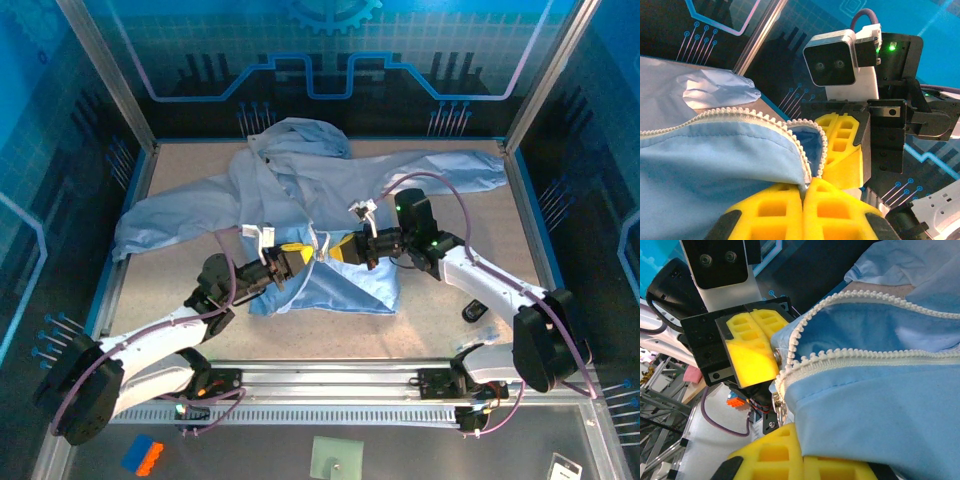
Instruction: Zip up the jacket
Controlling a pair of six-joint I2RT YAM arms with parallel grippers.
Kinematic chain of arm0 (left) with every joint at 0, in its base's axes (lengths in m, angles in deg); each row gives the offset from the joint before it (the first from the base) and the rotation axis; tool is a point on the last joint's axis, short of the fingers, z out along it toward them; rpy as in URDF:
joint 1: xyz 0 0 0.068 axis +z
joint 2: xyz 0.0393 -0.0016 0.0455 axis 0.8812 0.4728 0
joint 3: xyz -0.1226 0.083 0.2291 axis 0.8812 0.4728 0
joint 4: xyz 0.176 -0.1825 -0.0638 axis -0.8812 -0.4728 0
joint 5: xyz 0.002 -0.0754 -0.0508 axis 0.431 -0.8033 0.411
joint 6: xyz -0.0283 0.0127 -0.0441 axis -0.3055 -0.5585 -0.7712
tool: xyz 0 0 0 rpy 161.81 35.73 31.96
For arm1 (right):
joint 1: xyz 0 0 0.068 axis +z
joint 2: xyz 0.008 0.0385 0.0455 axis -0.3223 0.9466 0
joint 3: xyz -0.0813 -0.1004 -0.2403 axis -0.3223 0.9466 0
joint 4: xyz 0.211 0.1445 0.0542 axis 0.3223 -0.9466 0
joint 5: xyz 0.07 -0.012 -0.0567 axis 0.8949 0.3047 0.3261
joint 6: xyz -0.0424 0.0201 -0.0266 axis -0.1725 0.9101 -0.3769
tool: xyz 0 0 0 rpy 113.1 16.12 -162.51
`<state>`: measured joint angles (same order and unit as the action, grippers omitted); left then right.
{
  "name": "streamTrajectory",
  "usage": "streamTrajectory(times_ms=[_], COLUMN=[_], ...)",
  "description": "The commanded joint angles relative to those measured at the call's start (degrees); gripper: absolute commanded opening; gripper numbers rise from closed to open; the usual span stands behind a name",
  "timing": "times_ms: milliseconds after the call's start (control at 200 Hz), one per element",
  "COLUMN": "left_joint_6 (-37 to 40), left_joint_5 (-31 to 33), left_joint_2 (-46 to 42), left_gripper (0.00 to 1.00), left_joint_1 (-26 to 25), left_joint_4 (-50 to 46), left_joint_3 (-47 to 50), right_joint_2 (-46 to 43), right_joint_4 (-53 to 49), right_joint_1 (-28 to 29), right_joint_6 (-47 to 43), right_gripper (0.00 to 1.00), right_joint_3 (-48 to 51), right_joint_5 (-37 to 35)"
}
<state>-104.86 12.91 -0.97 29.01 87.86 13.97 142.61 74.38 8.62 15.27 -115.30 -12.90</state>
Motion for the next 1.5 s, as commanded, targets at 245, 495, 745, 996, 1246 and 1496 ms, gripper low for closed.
streamTrajectory(times_ms=[245,495,745,996,1246,1496], left_joint_6=[-1.3,-1.3,-0.5,4.8,18.6,21.8], left_joint_5=[-0.8,-0.6,-0.8,-0.9,2.9,3.8], left_joint_2=[0.4,0.3,-1.5,-6.4,-11.3,-6.8], left_gripper=[0.00,0.00,0.00,0.00,0.00,0.00], left_joint_1=[0.3,0.3,0.3,-0.5,-0.4,-0.3], left_joint_4=[4.7,4.5,2.5,-4.9,-15.6,-7.9], left_joint_3=[-0.8,-0.2,-0.3,-0.7,-5.3,-7.4], right_joint_2=[1.1,1.4,0.9,1.4,1.4,0.3], right_joint_4=[1.7,1.8,1.9,8.7,9.6,10.4], right_joint_1=[0.7,0.8,0.8,1.4,1.4,1.3], right_joint_6=[-0.3,-0.3,-0.3,-4.2,-10.8,-14.4], right_gripper=[0.00,0.00,0.00,0.00,0.00,0.00], right_joint_3=[-3.7,-3.7,-3.8,-2.7,-3.3,-2.3], right_joint_5=[0.5,0.2,-2.2,-2.2,0.8,1.7])
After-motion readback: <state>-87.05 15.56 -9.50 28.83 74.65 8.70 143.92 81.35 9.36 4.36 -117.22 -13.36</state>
